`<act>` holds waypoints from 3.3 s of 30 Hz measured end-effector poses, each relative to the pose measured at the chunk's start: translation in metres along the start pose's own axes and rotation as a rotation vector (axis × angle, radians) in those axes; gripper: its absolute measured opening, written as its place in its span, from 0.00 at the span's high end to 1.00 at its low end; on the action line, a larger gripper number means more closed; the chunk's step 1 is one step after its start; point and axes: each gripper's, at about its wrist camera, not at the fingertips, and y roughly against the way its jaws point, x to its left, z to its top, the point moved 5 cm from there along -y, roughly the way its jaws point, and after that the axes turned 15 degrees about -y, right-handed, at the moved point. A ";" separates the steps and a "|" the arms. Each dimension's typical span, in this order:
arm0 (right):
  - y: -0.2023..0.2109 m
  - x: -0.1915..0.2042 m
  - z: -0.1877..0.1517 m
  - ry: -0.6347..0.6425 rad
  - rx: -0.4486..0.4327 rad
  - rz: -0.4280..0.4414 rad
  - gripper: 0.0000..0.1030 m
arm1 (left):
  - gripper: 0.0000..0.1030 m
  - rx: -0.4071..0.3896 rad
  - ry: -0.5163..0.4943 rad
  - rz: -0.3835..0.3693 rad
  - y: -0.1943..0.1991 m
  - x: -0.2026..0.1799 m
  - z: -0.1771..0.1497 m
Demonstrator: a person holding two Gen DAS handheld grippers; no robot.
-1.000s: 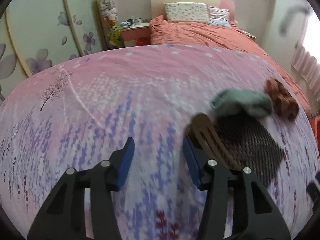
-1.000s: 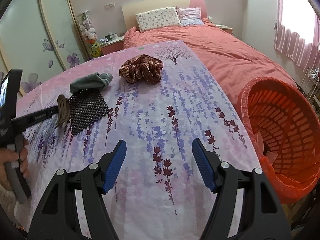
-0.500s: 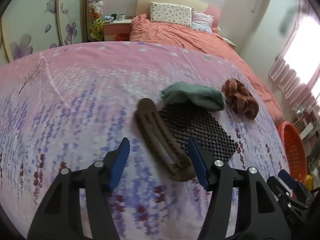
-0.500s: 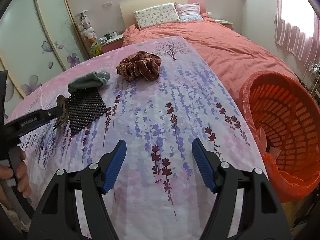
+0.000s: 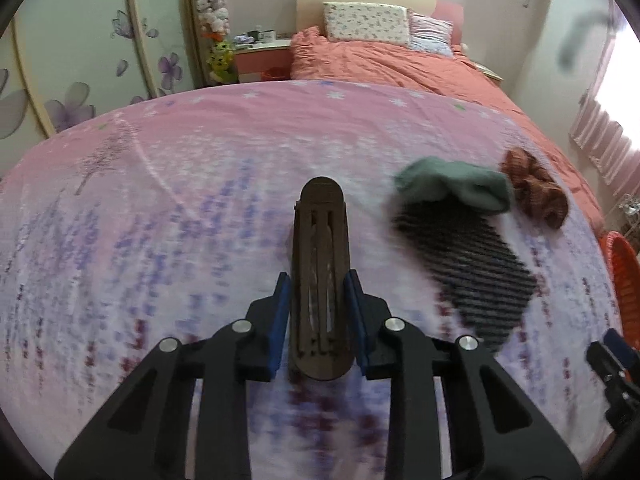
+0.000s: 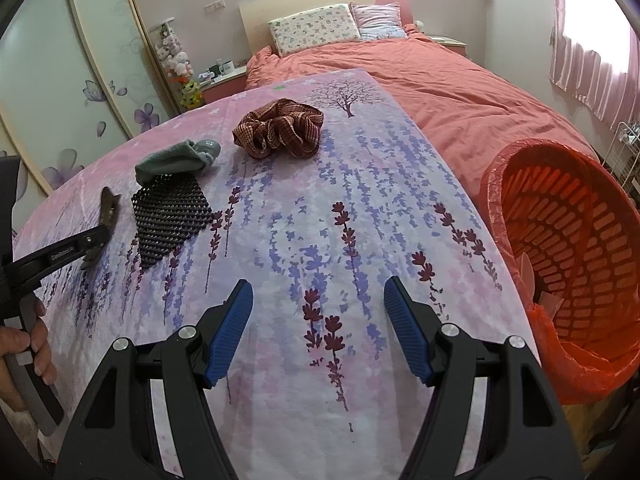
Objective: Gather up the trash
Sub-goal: 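Grasp the brown hair clip with the left tool, then grasp the black mesh pad with the right tool while the left tool holds the clip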
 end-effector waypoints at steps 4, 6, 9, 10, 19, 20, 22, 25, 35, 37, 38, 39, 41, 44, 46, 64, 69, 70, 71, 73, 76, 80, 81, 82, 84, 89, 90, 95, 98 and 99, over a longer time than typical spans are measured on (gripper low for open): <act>-0.001 0.003 -0.002 0.024 0.003 -0.009 0.34 | 0.63 0.001 -0.008 0.004 -0.002 0.005 0.004; -0.001 0.004 -0.002 0.026 0.004 -0.009 0.34 | 0.61 0.001 -0.026 0.012 -0.007 0.001 0.009; -0.001 0.004 -0.002 0.024 0.004 -0.007 0.34 | 0.62 -0.009 -0.032 0.018 -0.012 -0.002 0.017; -0.001 0.004 -0.002 0.025 0.004 -0.008 0.34 | 0.68 -0.010 -0.028 0.023 -0.013 0.000 0.018; -0.006 0.020 -0.003 0.065 0.019 0.008 0.34 | 0.68 0.015 -0.007 0.056 0.005 0.047 -0.021; -0.007 0.024 -0.002 0.067 0.024 0.018 0.34 | 0.68 0.014 -0.008 0.056 0.008 0.051 -0.027; -0.011 0.041 0.000 0.071 0.038 0.052 0.29 | 0.68 0.002 -0.025 0.064 0.013 0.055 -0.037; -0.019 0.070 0.002 0.104 0.046 0.082 0.26 | 0.68 -0.012 -0.022 0.054 0.016 0.058 -0.042; -0.061 0.139 0.008 0.232 0.015 0.016 0.14 | 0.66 -0.015 0.003 0.039 0.016 0.059 -0.044; -0.069 0.144 0.010 0.247 0.019 -0.015 0.14 | 0.65 -0.014 0.000 0.042 0.016 0.060 -0.045; -0.076 0.146 0.011 0.247 0.041 -0.026 0.14 | 0.65 -0.014 0.001 0.041 0.016 0.062 -0.045; -0.080 0.145 0.011 0.240 0.061 -0.027 0.13 | 0.65 -0.015 0.003 0.039 0.016 0.062 -0.045; -0.080 0.145 0.012 0.234 0.059 -0.025 0.22 | 0.65 -0.016 0.008 0.034 0.016 0.063 -0.045; -0.074 0.147 0.009 0.254 0.042 -0.007 0.53 | 0.65 -0.016 0.009 0.034 0.017 0.065 -0.046; -0.070 0.148 0.005 0.274 0.041 0.010 0.68 | 0.65 -0.016 0.008 0.035 0.017 0.066 -0.046; 0.008 0.052 0.015 0.132 -0.050 0.043 0.88 | 0.64 -0.011 0.000 0.048 0.016 0.067 -0.044; 0.024 0.076 0.024 0.138 -0.109 0.133 0.89 | 0.64 -0.011 0.000 0.049 0.016 0.067 -0.044; 0.027 0.082 0.023 0.145 -0.121 0.153 0.88 | 0.64 -0.011 0.000 0.050 0.016 0.067 -0.044; 0.026 0.088 0.021 0.161 -0.122 0.154 0.88 | 0.64 -0.011 -0.001 0.050 0.016 0.067 -0.044; 0.017 0.092 0.017 0.179 -0.094 0.143 0.88 | 0.63 -0.010 0.000 0.050 0.015 0.067 -0.044; 0.002 0.091 0.003 0.187 -0.026 0.137 0.88 | 0.63 -0.011 0.000 0.049 0.015 0.068 -0.044; -0.001 0.084 -0.010 0.186 0.049 0.157 0.88 | 0.63 -0.011 -0.001 0.049 0.015 0.068 -0.044; 0.000 0.083 -0.013 0.186 0.062 0.161 0.82 | 0.63 -0.011 -0.001 0.049 0.015 0.068 -0.044; 0.002 0.082 -0.015 0.183 0.071 0.167 0.74 | 0.63 -0.011 0.000 0.049 0.015 0.068 -0.044; 0.005 0.080 -0.017 0.163 0.069 0.167 0.34 | 0.63 -0.011 0.000 0.048 0.015 0.067 -0.044; 0.007 0.079 -0.020 0.101 0.079 0.180 0.30 | 0.63 -0.011 0.004 0.046 0.015 0.067 -0.045; 0.006 0.079 -0.021 0.089 0.083 0.170 0.30 | 0.63 -0.012 0.005 0.045 0.015 0.067 -0.045; -0.001 0.085 -0.032 0.084 0.074 0.099 0.30 | 0.63 -0.013 0.009 0.040 0.015 0.068 -0.046; -0.008 0.093 -0.034 0.113 0.058 0.064 0.24 | 0.63 -0.013 0.008 0.041 0.015 0.068 -0.046; -0.012 0.097 -0.033 0.127 0.050 0.049 0.22 | 0.63 -0.013 0.008 0.041 0.015 0.068 -0.046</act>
